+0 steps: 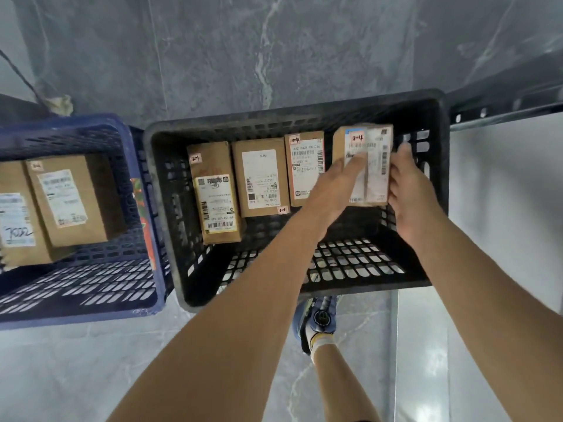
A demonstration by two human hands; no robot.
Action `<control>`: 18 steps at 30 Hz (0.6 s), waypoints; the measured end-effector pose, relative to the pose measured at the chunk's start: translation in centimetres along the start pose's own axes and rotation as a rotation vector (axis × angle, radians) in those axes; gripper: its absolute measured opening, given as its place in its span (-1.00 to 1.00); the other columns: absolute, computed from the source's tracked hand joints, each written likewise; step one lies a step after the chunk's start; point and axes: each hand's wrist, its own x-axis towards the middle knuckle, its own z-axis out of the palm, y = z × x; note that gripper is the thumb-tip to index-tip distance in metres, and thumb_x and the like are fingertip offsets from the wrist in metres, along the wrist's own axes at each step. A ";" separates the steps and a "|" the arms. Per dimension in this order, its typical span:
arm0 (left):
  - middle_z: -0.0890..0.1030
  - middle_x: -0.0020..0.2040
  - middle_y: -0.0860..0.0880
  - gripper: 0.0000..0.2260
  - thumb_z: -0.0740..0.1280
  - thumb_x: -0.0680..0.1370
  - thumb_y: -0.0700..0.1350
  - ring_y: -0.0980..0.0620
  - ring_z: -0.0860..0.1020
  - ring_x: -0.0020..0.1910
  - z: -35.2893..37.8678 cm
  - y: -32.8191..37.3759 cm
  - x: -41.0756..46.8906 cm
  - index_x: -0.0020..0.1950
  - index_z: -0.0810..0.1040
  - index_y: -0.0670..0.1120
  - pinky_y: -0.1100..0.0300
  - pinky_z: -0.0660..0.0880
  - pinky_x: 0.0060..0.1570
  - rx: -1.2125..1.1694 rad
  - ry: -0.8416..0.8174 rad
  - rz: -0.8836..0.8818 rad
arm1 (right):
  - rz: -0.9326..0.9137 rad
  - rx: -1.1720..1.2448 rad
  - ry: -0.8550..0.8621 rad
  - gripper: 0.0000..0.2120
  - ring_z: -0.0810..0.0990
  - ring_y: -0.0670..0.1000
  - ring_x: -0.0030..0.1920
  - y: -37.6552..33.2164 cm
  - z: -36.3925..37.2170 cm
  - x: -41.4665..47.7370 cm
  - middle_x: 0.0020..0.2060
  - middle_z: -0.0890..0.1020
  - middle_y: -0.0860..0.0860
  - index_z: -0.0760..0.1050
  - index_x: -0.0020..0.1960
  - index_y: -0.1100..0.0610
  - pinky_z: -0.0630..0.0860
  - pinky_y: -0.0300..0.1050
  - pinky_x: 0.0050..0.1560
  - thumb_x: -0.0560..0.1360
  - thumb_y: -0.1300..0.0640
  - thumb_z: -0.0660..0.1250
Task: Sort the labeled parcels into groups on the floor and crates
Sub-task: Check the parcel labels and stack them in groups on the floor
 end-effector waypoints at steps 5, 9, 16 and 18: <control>0.14 0.65 -0.09 -0.31 0.13 0.62 0.37 -0.18 0.23 0.57 -0.4 0.5 5.6 0.65 0.21 0.03 -0.16 0.18 0.53 0.079 0.104 -0.078 | 0.042 -0.014 -0.040 -0.58 0.67 -0.13 0.06 0.0 0.7 5.6 0.00 0.70 -0.16 0.60 0.10 -0.16 0.55 -0.13 0.11 0.70 -0.31 0.02; 0.26 0.61 -0.05 -0.28 0.16 0.55 0.40 -0.11 0.30 0.53 -0.1 -0.9 7.6 0.63 0.25 0.07 -0.16 0.24 0.50 0.081 0.112 -0.059 | 0.076 -0.009 -0.073 -0.56 0.69 -0.15 -0.02 1.3 0.9 7.9 -0.06 0.71 -0.16 0.61 0.06 -0.15 0.55 -0.16 0.00 0.69 -0.33 0.03; 0.23 0.63 -0.01 -0.27 0.21 0.53 0.36 -0.08 0.28 0.55 0.7 -3.1 8.2 0.63 0.26 0.05 -0.13 0.28 0.49 0.083 0.136 -0.029 | 0.040 -0.025 -0.101 -0.46 0.69 -0.11 0.12 2.8 1.6 9.2 0.10 0.74 -0.14 0.66 0.19 -0.12 0.51 -0.02 0.36 0.67 -0.38 0.01; 0.22 0.64 0.00 -0.31 0.18 0.59 0.34 -0.05 0.27 0.55 0.9 -3.2 8.1 0.64 0.24 0.04 -0.10 0.25 0.50 0.081 0.115 -0.027 | 0.044 -0.078 -0.100 -0.38 0.67 -0.06 0.21 2.8 1.7 9.5 0.21 0.71 -0.08 0.64 0.31 -0.11 0.46 0.03 0.43 0.63 -0.44 -0.01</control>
